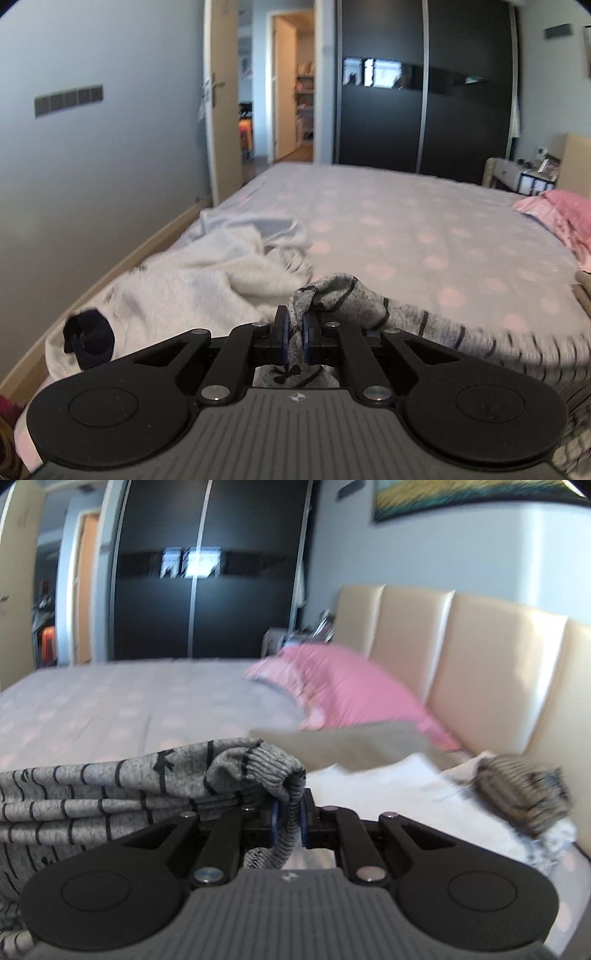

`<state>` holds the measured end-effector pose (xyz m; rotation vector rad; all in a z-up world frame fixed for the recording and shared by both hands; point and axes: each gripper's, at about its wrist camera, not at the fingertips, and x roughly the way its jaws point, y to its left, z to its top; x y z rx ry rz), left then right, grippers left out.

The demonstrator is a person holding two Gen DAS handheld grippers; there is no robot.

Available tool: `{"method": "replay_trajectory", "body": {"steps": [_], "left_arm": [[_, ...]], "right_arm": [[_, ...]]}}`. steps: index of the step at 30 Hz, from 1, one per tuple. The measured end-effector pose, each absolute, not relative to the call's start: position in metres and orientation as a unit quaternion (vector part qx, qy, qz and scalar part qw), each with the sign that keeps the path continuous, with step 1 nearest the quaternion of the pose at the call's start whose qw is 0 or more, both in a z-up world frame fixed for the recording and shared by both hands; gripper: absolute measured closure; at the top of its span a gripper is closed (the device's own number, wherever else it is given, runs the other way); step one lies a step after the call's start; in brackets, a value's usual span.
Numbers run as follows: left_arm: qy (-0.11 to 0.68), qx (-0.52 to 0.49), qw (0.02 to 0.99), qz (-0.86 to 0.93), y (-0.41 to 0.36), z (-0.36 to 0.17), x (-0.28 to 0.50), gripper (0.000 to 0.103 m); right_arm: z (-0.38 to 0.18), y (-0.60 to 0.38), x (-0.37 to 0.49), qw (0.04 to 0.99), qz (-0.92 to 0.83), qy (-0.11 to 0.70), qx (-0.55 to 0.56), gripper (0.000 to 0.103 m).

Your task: Fold clothes

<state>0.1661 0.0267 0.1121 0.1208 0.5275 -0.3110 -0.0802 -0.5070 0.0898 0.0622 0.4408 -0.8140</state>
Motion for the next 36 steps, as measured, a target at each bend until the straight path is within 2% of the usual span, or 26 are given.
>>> {"method": "replay_trajectory", "body": {"steps": [4, 7, 11, 13, 14, 17, 19, 20, 21, 26, 36], "left_arm": [[0.262, 0.089, 0.945, -0.175, 0.019, 0.112, 0.160, 0.098], [0.312, 0.135, 0.924, -0.177, 0.006, 0.085, 0.177, 0.098], [0.395, 0.171, 0.885, -0.180, -0.012, 0.032, 0.196, 0.097], [0.406, 0.164, 0.879, -0.187, -0.014, 0.019, 0.199, 0.089], [0.411, 0.160, 0.877, -0.190, -0.015, 0.013, 0.200, 0.082], [0.413, 0.151, 0.879, -0.185, -0.011, 0.007, 0.198, 0.078], [0.413, 0.150, 0.881, -0.176, -0.009, 0.006, 0.195, 0.071], [0.414, 0.145, 0.881, -0.176, -0.006, 0.008, 0.194, 0.063], [0.416, 0.137, 0.881, -0.179, -0.004, 0.010, 0.192, 0.060], [0.446, 0.119, 0.868, -0.185, -0.005, 0.007, 0.172, 0.057], [0.539, 0.090, 0.817, -0.184, -0.021, -0.045, 0.170, 0.057]], "right_arm": [[0.100, -0.510, -0.090, 0.882, -0.414, 0.224, 0.021, 0.091], [0.081, -0.525, -0.074, 0.874, -0.387, 0.291, 0.048, 0.091], [0.037, -0.534, -0.055, 0.861, -0.377, 0.337, 0.059, 0.091], [0.023, -0.535, -0.048, 0.858, -0.371, 0.352, 0.045, 0.091], [0.018, -0.536, -0.046, 0.858, -0.368, 0.357, 0.041, 0.091], [0.009, -0.539, -0.044, 0.857, -0.365, 0.362, 0.030, 0.091], [0.006, -0.542, -0.041, 0.854, -0.368, 0.365, 0.034, 0.090], [0.004, -0.543, -0.040, 0.853, -0.369, 0.366, 0.037, 0.090], [0.003, -0.544, -0.039, 0.854, -0.369, 0.366, 0.038, 0.090], [0.004, -0.535, -0.036, 0.858, -0.365, 0.361, 0.022, 0.090], [0.006, -0.534, -0.038, 0.857, -0.368, 0.360, 0.036, 0.090]]}}
